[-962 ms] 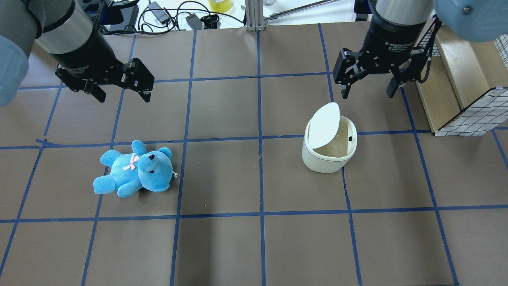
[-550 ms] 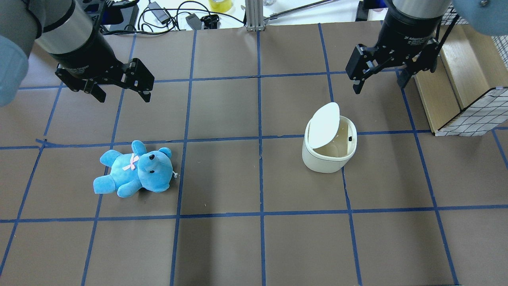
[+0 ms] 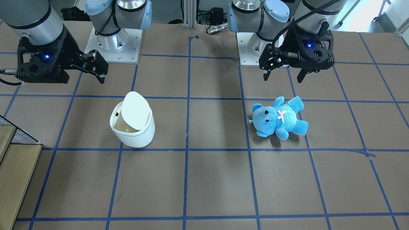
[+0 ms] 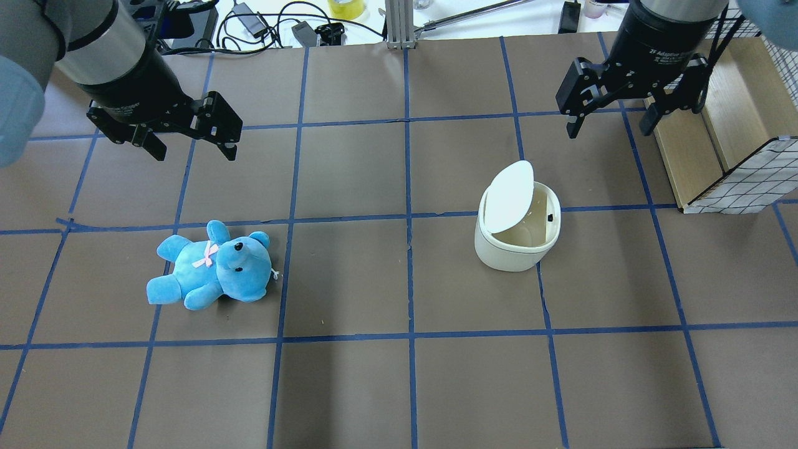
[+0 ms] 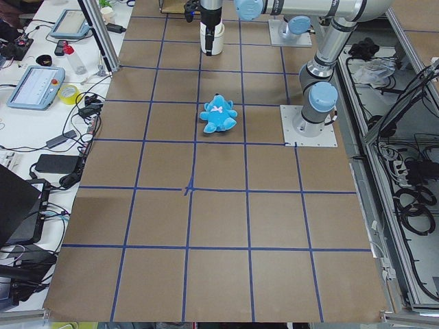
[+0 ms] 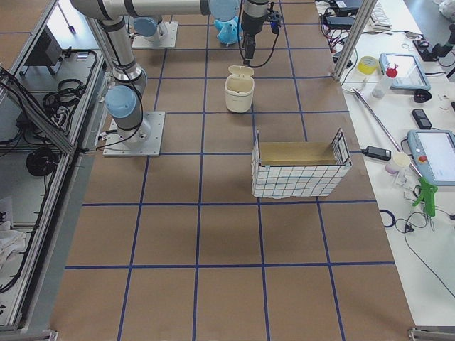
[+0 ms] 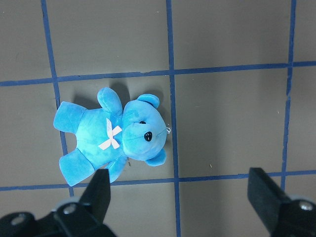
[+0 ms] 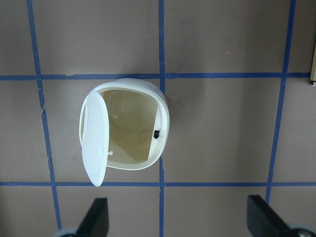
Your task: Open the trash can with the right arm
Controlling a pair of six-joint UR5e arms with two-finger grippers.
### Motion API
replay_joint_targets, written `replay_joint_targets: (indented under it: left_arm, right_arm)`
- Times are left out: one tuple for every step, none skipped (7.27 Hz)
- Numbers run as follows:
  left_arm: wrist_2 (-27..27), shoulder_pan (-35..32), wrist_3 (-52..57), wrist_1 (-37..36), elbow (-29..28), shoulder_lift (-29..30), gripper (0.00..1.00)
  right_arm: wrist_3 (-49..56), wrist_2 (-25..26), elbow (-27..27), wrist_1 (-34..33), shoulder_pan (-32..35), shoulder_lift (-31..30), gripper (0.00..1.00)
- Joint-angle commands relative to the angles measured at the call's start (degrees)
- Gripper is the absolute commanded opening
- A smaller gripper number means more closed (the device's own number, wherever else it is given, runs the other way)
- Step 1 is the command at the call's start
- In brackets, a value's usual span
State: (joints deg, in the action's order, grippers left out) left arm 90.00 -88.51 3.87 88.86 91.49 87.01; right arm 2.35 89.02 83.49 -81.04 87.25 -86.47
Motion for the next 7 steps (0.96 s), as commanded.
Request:
replay_joint_targets:
  left_arm:
    - [0.0,0.0,0.0,0.0,0.0,0.0,1.0]
    - [0.0,0.0,0.0,0.0,0.0,0.0,1.0]
    - [0.0,0.0,0.0,0.0,0.0,0.0,1.0]
    - [0.0,0.0,0.0,0.0,0.0,0.0,1.0]
    - [0.0,0.0,0.0,0.0,0.0,0.0,1.0]
    - [0.0,0.0,0.0,0.0,0.0,0.0,1.0]
    - [0.0,0.0,0.0,0.0,0.0,0.0,1.0]
  right_arm:
    - [-3.9,-0.3,0.4,0.0,0.3,-0.4,1.0]
    - [-4.1,-0.3,0.4,0.0,0.5,-0.5,1.0]
    - [-4.7,-0.4,0.4,-0.1,0.6,-0.6,1.0]
    - [-6.0,-0.3,0.4,-0.1,1.4,-0.6,1.0]
    - [-6.3,-0.3,0.4,-0.1,2.6,-0.6,1.0]
    - [-5.3,-0.3,0.5,-0.2,2.7,-0.5,1.0]
    - [-1.9,-0.1,0.7,-0.2,2.3,-0.2,1.0]
